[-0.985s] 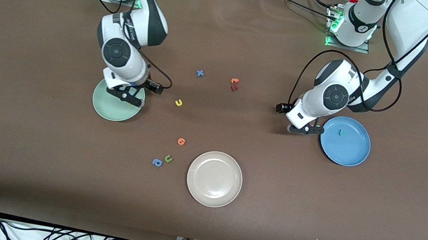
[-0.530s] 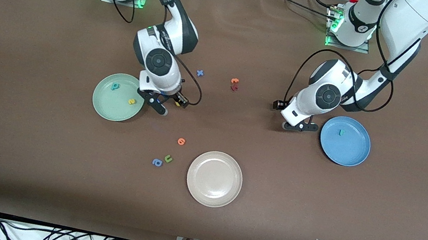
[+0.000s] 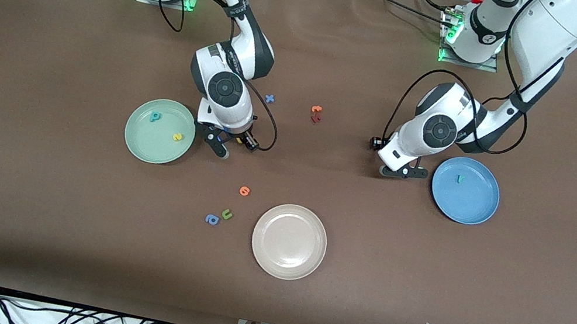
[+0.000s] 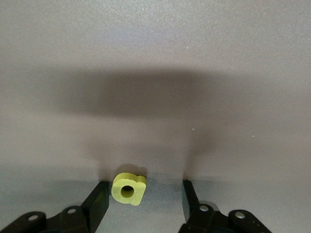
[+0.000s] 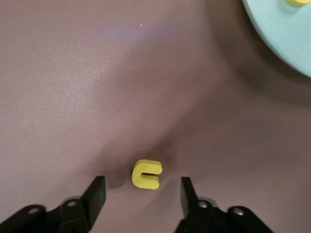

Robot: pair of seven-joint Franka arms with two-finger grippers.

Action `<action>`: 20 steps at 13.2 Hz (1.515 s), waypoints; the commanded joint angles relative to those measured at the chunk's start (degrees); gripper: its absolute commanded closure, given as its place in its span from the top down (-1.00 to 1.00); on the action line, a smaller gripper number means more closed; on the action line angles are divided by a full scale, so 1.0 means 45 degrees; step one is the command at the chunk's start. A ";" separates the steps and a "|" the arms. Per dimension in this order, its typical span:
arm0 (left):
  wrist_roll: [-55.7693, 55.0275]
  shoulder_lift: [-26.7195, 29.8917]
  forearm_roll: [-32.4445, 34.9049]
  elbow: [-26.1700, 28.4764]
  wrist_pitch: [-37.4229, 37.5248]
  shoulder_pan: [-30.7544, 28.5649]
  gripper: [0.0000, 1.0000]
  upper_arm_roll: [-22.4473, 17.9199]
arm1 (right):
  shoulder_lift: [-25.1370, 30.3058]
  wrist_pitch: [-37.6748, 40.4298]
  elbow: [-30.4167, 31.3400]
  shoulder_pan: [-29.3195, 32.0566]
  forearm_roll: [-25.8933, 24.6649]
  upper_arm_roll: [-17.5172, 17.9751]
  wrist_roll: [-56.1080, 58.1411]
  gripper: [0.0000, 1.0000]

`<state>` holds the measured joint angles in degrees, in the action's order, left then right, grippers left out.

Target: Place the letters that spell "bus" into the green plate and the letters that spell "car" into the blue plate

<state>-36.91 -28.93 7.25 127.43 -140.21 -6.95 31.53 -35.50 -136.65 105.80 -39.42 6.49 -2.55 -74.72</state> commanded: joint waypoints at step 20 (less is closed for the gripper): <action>0.4214 0.1331 0.0421 -0.1972 0.4459 -0.3295 -0.73 0.0063 | 0.2007 0.4172 -0.0152 -0.0126 -0.0486 -0.2691 0.4820 -0.67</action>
<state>-22.49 -22.96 7.87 118.54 -121.71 -19.26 31.43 -29.52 -120.83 103.71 -39.50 4.83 -12.15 -58.69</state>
